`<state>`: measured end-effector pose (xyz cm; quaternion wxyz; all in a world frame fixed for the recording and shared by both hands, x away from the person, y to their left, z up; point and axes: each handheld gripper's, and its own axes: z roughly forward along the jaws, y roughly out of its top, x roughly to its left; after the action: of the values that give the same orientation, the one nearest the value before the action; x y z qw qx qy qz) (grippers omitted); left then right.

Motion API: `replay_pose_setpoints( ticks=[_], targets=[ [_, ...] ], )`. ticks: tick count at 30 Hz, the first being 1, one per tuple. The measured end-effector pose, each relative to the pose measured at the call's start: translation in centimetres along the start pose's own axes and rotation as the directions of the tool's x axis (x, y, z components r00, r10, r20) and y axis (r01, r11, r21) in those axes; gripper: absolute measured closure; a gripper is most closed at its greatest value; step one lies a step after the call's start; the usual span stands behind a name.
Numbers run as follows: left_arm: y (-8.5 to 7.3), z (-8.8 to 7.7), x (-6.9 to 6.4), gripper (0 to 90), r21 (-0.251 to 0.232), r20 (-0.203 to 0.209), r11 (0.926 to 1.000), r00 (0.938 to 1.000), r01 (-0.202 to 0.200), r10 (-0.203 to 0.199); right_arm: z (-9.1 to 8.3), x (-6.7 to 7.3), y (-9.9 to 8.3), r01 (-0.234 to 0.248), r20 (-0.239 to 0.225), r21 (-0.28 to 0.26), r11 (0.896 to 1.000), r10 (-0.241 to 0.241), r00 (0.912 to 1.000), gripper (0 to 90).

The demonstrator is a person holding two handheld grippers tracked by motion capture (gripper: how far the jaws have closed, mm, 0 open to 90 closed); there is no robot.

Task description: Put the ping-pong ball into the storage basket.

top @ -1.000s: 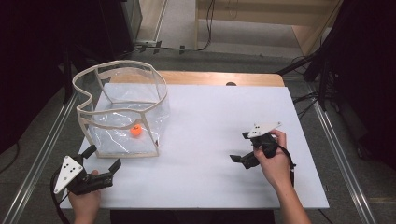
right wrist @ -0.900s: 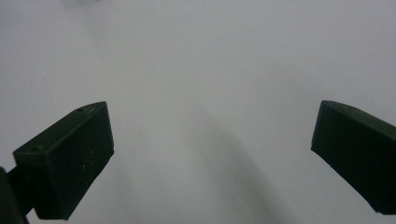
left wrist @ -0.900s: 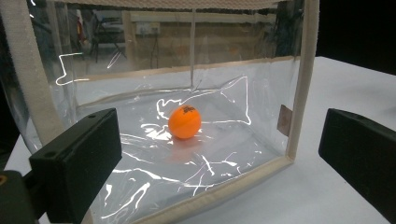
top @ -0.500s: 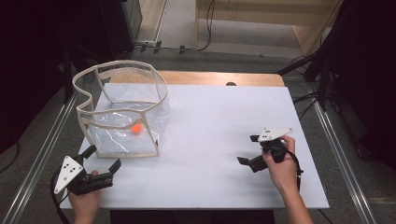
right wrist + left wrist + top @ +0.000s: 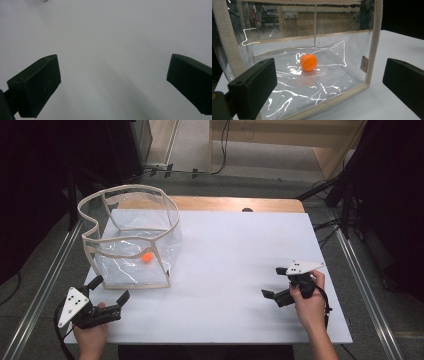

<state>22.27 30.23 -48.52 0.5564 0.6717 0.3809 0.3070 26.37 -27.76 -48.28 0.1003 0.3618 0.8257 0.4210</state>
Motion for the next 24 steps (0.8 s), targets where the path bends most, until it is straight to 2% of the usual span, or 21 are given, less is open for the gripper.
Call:
replay_pose_setpoints(
  ticks=[8, 24],
  targets=[
    [0.0, 0.0, 0.0, 0.1, 0.001, -0.002, 1.0000, 1.0000, -0.001, 0.001, -0.9, -0.5, -1.4, -0.029, 0.017, -0.018, 0.999, 0.029, 0.9994, 0.0],
    [0.0, 0.0, 0.0, 0.1, 0.000, -0.003, 1.0000, 1.0000, -0.001, 0.001, -2.3, -1.2, -3.3, -0.055, 0.041, -0.089, 0.994, 0.059, 0.9974, 0.0]
  ],
)
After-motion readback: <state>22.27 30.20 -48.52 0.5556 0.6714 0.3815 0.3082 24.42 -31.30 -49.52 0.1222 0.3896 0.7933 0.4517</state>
